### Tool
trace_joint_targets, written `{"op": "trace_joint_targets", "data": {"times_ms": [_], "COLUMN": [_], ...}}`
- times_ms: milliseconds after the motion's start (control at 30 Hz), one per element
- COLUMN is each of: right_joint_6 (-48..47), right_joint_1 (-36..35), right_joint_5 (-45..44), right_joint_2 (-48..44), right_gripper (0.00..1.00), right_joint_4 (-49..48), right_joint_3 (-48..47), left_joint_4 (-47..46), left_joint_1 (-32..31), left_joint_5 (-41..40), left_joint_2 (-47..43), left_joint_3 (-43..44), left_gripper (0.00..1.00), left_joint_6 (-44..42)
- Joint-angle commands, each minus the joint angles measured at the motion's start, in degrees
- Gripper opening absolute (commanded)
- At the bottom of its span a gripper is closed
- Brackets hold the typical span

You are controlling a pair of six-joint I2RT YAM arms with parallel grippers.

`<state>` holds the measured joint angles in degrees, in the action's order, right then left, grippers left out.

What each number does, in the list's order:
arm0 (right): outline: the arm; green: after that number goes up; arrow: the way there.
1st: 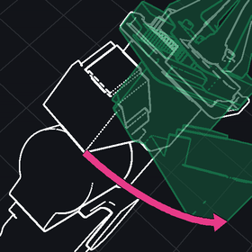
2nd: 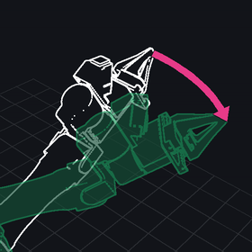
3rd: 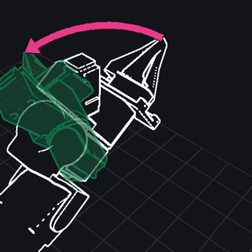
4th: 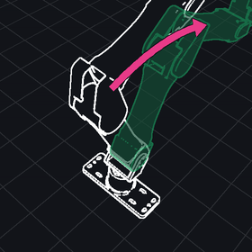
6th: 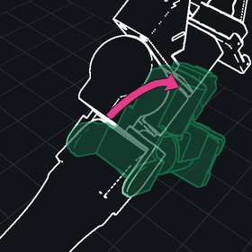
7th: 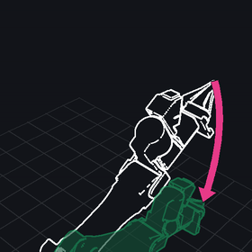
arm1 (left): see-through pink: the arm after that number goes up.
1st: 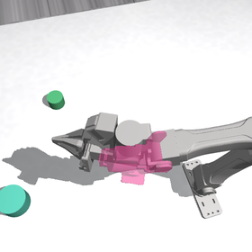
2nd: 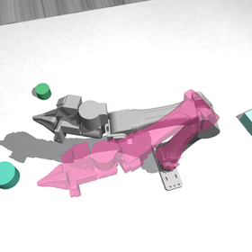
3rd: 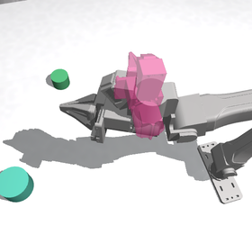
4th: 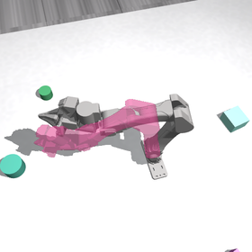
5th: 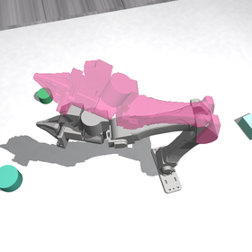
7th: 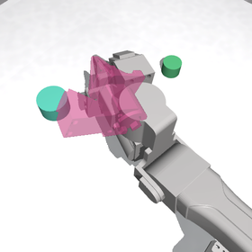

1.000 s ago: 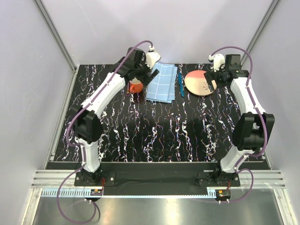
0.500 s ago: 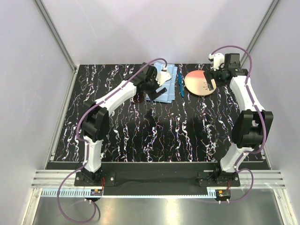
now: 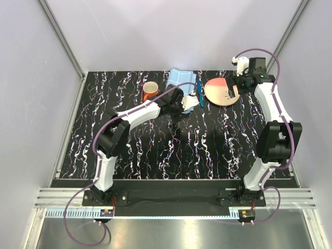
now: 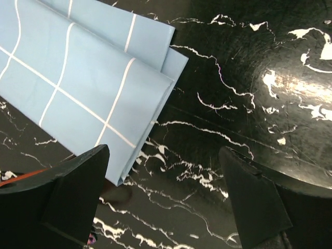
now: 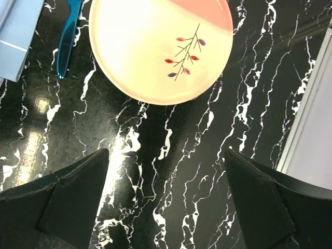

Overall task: Set the dinner table for one person
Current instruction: Move the napkin to the center of the board.

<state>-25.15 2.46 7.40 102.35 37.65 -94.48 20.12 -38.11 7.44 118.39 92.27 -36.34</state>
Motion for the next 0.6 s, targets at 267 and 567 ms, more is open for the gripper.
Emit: {"op": "trace_joint_targets", "data": {"times_ms": [267, 567], "right_joint_6": [3.96, 5.99], "right_joint_1": [0.09, 0.0], "right_joint_5": [3.24, 4.73], "right_joint_2": [0.66, 0.49], "right_gripper": [1.0, 1.0], "right_joint_4": [0.32, 0.85], "right_joint_3": [-3.52, -5.72], "left_joint_4": [-12.82, -13.96], "left_joint_1": [0.05, 0.14], "left_joint_5": [-7.27, -4.9], "left_joint_2": [2.2, 2.9], "left_joint_3": [-3.58, -5.34], "left_gripper": [0.87, 0.84], "left_joint_6": [-8.66, -16.3]}}
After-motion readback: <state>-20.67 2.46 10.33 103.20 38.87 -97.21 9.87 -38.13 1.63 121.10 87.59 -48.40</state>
